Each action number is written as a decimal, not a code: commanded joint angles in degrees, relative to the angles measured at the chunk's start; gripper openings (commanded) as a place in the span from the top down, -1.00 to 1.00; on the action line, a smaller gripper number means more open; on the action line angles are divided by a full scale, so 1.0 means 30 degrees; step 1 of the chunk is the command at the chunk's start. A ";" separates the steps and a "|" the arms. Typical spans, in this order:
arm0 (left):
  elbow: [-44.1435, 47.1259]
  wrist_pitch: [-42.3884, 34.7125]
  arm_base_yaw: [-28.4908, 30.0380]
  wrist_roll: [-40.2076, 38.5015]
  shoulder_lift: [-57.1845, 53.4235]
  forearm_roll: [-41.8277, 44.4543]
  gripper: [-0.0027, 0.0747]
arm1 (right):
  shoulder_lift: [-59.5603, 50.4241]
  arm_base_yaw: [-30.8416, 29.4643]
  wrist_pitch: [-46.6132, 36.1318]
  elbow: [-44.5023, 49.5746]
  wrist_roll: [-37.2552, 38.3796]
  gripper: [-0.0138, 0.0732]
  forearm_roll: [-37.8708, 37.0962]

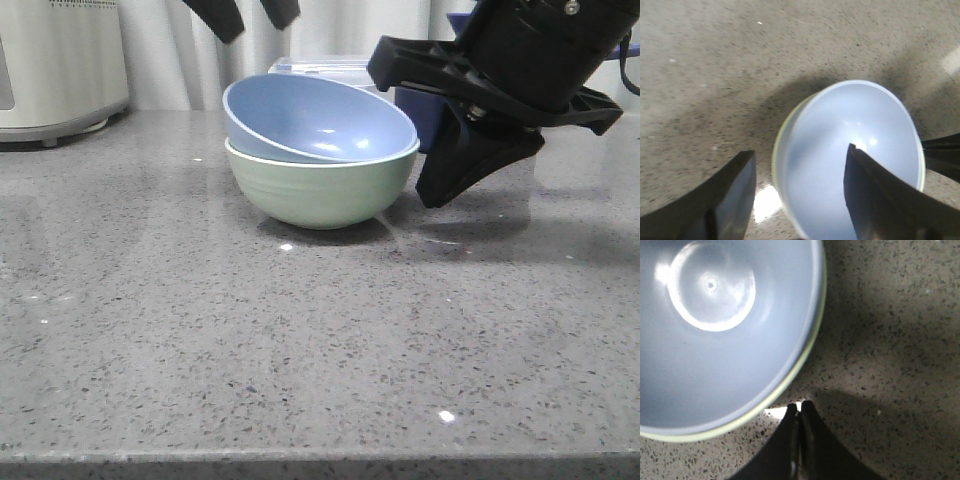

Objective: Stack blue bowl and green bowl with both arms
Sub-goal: 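Open both grippers and lift them away from the stacked bowls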

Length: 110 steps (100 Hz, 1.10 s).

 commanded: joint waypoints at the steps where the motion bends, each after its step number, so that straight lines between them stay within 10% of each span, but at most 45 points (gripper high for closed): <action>1: -0.0338 -0.0443 -0.0177 -0.0809 -0.1716 0.1137 -0.07 | -0.0989 -0.0255 -0.0486 -0.0424 -0.0057 0.87 0.0230; 30: 0.3774 -0.3138 -0.0138 -0.2893 -0.5292 0.4269 -0.02 | -0.2874 -0.2352 -0.0032 0.0230 -0.0046 0.87 0.0149; 75: 1.2701 -0.6319 -0.0138 -0.7457 -1.2329 0.9729 0.99 | -0.6125 -0.4252 -0.0028 0.2209 -0.0046 0.87 -0.0903; 110: 1.7914 -0.7687 0.0758 -0.9069 -1.7229 1.1671 0.98 | -0.8649 -0.5614 -0.0235 0.3791 -0.0046 0.87 -0.1518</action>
